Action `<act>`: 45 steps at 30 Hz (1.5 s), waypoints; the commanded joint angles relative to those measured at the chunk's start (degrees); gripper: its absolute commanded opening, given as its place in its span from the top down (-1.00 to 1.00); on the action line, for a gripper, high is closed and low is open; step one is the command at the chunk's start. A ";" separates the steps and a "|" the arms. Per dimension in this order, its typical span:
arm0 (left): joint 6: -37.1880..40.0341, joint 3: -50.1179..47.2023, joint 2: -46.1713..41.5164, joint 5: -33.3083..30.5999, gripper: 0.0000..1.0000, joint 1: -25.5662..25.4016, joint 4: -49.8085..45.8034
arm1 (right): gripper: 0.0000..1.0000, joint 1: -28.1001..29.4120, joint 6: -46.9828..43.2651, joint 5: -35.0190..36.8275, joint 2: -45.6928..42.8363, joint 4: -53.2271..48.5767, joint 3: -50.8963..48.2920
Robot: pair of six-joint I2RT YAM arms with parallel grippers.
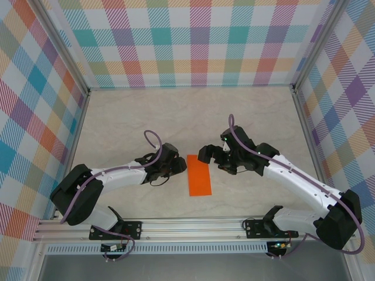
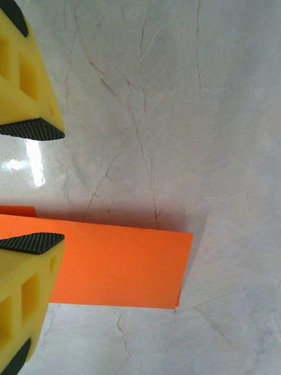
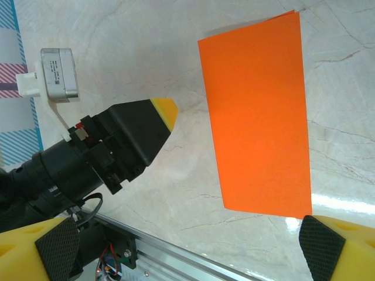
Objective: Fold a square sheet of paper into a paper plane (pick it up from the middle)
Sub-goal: Third fold the triangle at the center of the table.
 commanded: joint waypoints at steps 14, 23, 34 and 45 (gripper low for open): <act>4.30 -4.09 -9.93 4.09 0.03 -2.52 -2.96 | -0.71 0.07 -8.48 -7.81 -5.46 7.15 -15.69; 5.50 -4.04 -9.90 8.55 0.07 -2.56 -1.58 | -0.34 0.10 -8.06 -9.95 7.26 15.77 -16.40; 4.93 -0.23 0.53 13.39 0.45 -2.68 4.99 | -0.11 -1.19 -9.55 -7.11 16.72 15.18 -11.70; 5.44 2.31 3.87 9.87 0.51 -3.28 2.39 | -0.12 -3.50 -10.40 -12.55 18.41 19.40 -13.69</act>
